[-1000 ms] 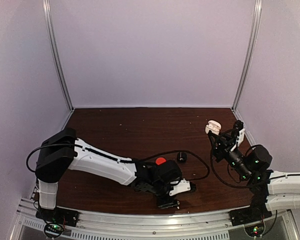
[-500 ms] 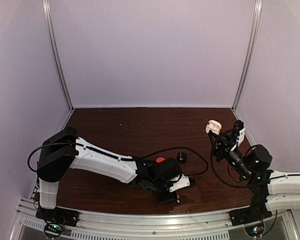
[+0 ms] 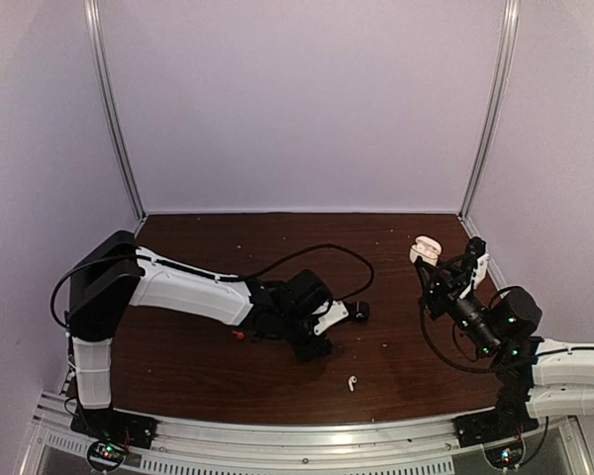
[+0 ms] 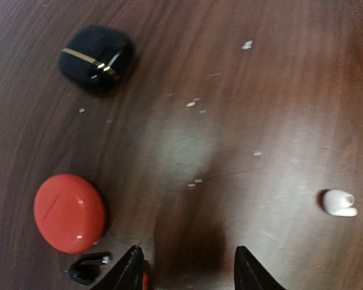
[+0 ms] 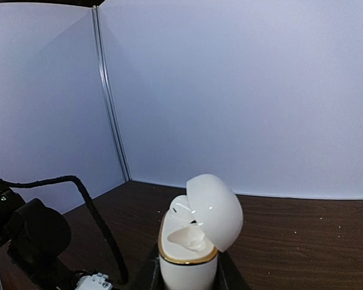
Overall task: Insert the wireless bluetooth earbuds into the charging case
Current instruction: Adjust the right earbud at the corner of the board.
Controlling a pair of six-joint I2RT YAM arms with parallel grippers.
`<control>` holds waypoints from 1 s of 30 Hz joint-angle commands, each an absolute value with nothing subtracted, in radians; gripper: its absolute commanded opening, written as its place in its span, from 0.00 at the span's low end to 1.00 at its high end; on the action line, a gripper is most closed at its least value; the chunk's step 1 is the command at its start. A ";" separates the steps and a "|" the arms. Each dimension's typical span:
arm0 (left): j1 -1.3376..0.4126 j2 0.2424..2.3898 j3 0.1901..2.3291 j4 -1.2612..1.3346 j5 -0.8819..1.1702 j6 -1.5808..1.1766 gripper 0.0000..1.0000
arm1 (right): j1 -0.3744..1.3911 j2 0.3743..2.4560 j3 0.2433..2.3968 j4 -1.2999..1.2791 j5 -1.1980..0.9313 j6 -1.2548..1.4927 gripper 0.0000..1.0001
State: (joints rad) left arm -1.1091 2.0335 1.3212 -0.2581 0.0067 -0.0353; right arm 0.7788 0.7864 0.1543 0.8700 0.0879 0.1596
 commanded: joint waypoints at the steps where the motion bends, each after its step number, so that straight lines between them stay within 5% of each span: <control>1: -1.200 1.994 1.381 -0.314 0.111 -0.017 0.55 | 0.773 0.766 0.147 0.861 0.112 0.146 0.00; 25: -1.284 2.172 1.513 -0.422 -0.066 -0.090 0.63 | 0.767 0.769 0.151 0.862 0.108 0.146 0.00; 30: -1.251 2.136 1.451 -0.450 -0.091 -0.083 0.41 | 0.767 0.770 0.147 0.868 0.108 0.149 0.00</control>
